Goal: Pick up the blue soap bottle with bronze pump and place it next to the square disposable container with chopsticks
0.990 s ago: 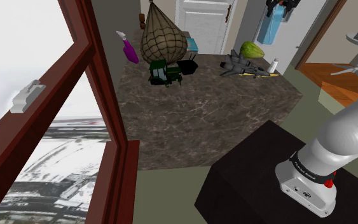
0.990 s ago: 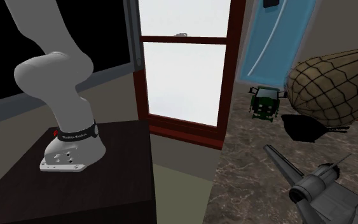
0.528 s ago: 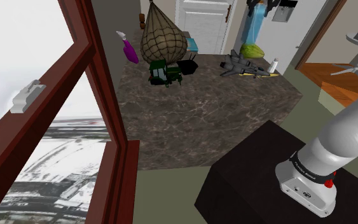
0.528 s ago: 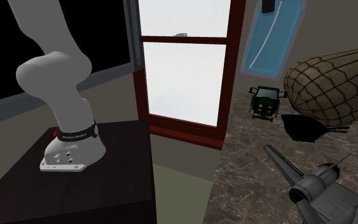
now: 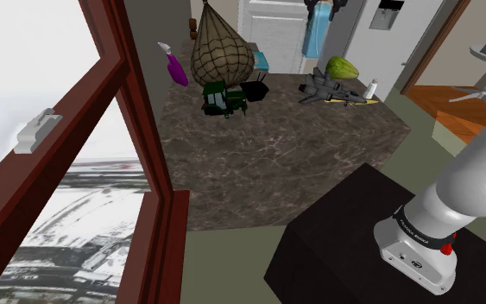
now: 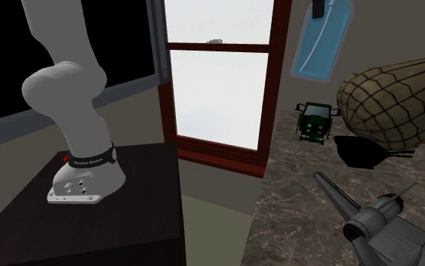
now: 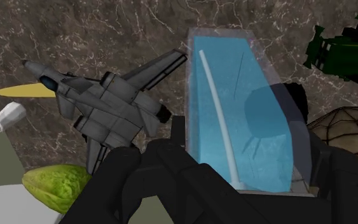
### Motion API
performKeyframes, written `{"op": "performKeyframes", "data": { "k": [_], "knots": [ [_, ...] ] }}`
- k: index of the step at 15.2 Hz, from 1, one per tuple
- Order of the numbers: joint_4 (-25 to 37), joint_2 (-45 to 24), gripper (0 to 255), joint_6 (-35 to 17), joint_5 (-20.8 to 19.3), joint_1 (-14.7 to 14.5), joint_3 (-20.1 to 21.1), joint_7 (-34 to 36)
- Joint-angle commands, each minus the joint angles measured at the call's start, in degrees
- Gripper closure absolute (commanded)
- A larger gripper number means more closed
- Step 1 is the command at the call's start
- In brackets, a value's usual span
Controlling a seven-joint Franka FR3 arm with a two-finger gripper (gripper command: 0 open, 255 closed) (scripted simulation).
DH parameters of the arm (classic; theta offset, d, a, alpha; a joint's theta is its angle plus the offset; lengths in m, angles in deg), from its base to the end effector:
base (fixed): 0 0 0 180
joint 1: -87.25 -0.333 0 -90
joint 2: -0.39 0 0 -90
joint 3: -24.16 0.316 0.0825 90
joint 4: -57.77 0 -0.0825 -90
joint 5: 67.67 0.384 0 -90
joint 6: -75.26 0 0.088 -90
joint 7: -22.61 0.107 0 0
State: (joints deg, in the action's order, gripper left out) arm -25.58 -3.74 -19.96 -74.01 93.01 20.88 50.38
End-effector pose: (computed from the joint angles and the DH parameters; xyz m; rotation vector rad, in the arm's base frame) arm 0.5778 -0.1015 0.6481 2.8874 -0.9559 0.2317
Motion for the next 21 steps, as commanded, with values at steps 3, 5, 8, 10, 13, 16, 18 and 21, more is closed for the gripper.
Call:
{"op": "performKeyframes", "data": {
  "k": [3, 5, 8, 10, 13, 16, 18, 21],
  "knots": [
    [7.19, -5.39, 255, 2.31, -0.62, -2.63, 2.03, 4.50],
    [11.69, -8.59, 255, 3.87, -1.01, -4.02, 2.89, 6.55],
    [20.06, -14.32, 255, 6.93, -1.70, -6.26, 3.96, 9.37],
    [27.41, -19.11, 255, 9.74, -2.23, -7.89, 4.52, 11.03],
    [35.12, -24.44, 255, 12.36, -2.72, -9.67, 4.81, 12.54],
    [28.44, -21.84, 255, 8.32, -2.63, -9.44, 4.89, 13.07],
    [24.82, -20.57, 255, 5.99, -2.59, -9.32, 4.93, 13.38],
    [20.15, -19.10, 255, 2.81, -2.57, -9.18, 4.97, 13.78]
  ]
}}
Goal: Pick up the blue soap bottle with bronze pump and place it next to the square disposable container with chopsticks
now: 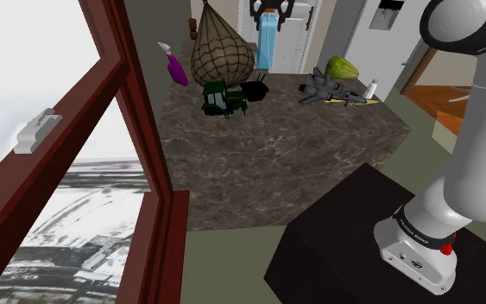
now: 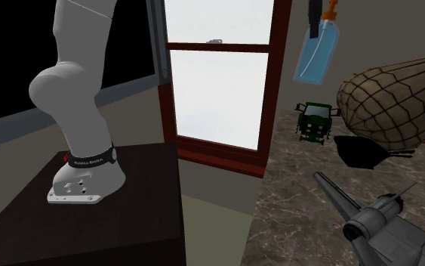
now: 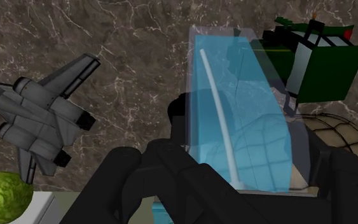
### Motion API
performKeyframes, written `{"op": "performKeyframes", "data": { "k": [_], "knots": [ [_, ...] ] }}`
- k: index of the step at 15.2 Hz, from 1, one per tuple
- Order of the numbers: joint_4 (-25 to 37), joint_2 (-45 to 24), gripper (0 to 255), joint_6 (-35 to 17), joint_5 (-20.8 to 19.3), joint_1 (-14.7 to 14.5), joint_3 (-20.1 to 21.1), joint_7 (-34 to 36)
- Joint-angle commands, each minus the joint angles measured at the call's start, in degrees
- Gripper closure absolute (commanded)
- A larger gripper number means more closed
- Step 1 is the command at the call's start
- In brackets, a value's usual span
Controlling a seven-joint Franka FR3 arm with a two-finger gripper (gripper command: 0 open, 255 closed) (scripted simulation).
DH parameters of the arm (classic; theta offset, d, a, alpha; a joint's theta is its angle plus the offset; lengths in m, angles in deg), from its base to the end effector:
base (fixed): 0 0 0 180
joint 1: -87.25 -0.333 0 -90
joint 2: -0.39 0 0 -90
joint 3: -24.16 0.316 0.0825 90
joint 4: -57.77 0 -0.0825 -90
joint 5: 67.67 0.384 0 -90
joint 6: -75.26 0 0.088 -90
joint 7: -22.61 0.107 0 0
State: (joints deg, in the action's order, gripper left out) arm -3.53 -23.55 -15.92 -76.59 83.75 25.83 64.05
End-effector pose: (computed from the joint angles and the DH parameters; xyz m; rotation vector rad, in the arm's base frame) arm 0.6770 0.0399 0.6063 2.8866 -0.9583 0.2316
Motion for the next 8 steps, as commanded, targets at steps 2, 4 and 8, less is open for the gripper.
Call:
{"op": "performKeyframes", "data": {
  "k": [2, 4, 8],
  "knots": [
    [-4.65, 1.48, 255, -3.20, 0.02, 0.16, 0.02, 0.36],
    [-7.17, 2.11, 255, -5.08, 0.01, 0.23, 0.03, 0.60],
    [-11.66, 3.03, 255, -8.62, -0.03, 0.35, 0.03, 1.06]
  ]
}}
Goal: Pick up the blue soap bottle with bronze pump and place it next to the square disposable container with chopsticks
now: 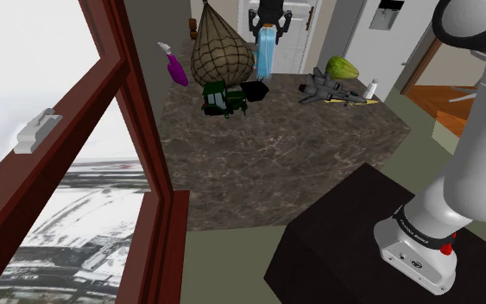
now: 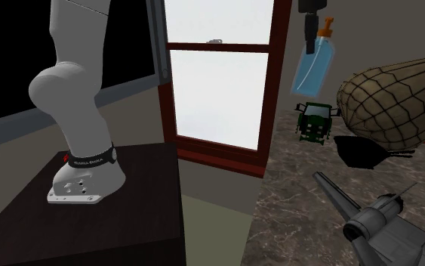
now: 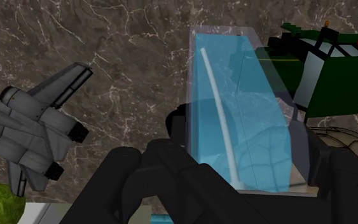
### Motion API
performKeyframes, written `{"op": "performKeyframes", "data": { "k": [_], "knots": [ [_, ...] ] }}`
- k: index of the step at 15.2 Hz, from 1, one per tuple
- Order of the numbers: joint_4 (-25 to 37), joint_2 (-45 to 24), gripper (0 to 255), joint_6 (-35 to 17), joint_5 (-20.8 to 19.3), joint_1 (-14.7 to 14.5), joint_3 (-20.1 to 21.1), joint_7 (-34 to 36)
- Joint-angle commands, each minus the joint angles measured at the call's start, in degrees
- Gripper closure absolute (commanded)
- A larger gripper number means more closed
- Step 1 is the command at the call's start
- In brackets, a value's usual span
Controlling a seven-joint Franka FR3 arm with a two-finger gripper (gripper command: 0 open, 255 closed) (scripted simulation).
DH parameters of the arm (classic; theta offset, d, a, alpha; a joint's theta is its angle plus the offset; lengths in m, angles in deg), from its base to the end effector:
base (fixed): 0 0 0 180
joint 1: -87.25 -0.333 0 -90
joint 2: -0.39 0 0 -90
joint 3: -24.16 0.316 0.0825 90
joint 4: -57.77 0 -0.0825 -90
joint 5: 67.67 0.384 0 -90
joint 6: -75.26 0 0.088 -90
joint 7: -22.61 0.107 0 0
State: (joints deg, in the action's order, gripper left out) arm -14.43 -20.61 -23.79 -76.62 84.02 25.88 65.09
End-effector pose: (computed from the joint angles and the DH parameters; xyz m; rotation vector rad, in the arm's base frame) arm 0.6758 0.0403 0.5630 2.8866 -0.9580 0.2311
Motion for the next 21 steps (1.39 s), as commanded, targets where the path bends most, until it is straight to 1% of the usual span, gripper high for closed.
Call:
{"op": "performKeyframes", "data": {
  "k": [1, 10, 21],
  "knots": [
    [-1.79, 0.25, 255, -1.60, -0.02, 0.10, -0.02, 0.13],
    [-9.74, 0.95, 255, -8.80, -0.25, 0.27, -0.07, 1.09],
    [-16.98, 0.12, 255, -16.79, -0.73, 0.39, -0.19, 2.26]
  ]
}}
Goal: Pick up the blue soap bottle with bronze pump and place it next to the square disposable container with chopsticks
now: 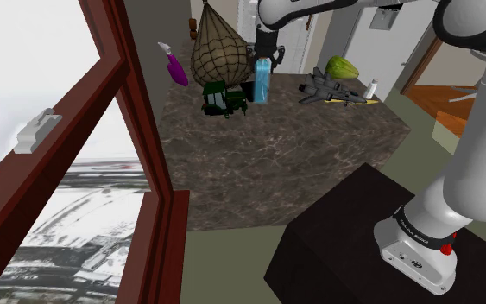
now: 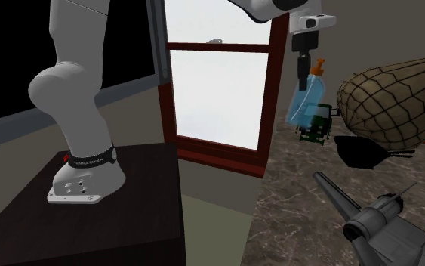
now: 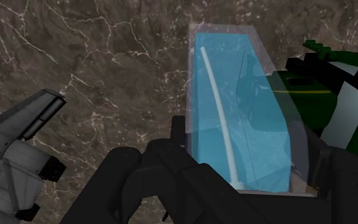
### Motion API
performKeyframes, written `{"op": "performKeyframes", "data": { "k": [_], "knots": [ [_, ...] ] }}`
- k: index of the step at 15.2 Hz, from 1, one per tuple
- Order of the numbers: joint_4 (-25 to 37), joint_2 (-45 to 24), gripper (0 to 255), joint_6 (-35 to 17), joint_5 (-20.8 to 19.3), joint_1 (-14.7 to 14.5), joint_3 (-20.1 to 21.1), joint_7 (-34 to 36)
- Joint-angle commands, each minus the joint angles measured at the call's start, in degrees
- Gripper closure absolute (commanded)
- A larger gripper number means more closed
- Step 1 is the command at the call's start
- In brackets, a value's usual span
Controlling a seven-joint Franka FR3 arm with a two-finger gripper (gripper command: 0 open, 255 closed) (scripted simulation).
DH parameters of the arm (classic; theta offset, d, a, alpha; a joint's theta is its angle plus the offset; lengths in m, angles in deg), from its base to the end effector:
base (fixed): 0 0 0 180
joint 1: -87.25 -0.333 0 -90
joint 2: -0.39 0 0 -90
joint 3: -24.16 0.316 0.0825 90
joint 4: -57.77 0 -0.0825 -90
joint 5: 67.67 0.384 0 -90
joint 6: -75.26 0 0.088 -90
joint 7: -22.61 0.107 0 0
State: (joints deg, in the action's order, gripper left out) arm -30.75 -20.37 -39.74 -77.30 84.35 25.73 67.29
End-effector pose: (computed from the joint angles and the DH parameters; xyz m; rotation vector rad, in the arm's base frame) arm 0.6762 0.0405 0.4534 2.8869 -0.9576 0.2311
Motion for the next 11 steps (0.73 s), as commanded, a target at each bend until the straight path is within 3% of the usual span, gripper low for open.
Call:
{"op": "performKeyframes", "data": {
  "k": [1, 11],
  "knots": [
    [-1.21, -0.27, 255, -1.53, -0.11, 0.06, -0.05, 0.16],
    [-5.83, -2.41, 255, -8.22, -0.73, 0.08, -0.25, 1.28]
  ]
}}
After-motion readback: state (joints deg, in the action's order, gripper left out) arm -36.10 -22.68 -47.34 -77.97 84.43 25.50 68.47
